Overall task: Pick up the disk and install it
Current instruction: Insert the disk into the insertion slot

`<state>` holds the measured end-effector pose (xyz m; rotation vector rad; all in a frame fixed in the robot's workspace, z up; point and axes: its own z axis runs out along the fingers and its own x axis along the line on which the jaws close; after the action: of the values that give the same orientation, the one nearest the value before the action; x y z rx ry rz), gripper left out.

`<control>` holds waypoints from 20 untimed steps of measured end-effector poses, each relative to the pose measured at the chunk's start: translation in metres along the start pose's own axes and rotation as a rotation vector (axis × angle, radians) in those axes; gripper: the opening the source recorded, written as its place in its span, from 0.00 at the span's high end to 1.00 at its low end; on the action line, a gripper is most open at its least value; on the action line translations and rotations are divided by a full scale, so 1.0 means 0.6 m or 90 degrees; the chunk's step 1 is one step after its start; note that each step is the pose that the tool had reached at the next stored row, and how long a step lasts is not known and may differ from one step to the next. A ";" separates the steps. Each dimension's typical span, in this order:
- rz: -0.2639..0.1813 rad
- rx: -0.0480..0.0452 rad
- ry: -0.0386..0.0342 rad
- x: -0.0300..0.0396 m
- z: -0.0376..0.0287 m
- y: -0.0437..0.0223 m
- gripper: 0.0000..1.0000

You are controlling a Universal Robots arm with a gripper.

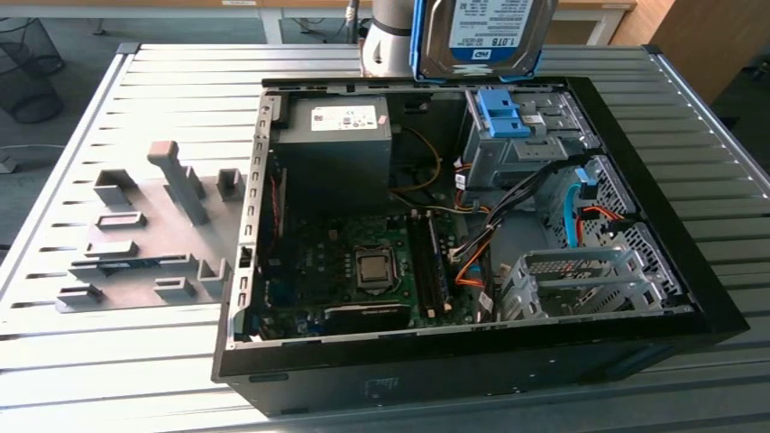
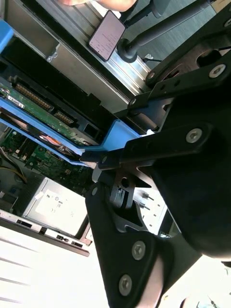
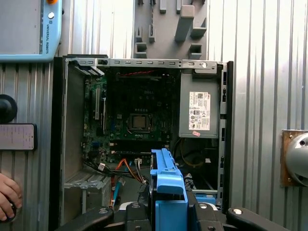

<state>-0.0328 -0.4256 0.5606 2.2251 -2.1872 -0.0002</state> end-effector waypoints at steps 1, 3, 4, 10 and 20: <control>0.000 0.0000 0.0000 0.000 0.000 0.000 0.63; 0.000 0.0000 0.0000 0.000 0.000 0.000 0.63; 0.000 0.0000 -0.0001 0.001 0.000 0.000 0.63; 0.000 0.0000 0.0001 0.012 0.000 0.000 0.63; 0.000 0.0000 -0.0013 0.056 0.007 0.001 0.63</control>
<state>-0.0330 -0.4592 0.5567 2.2261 -2.1883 -0.0026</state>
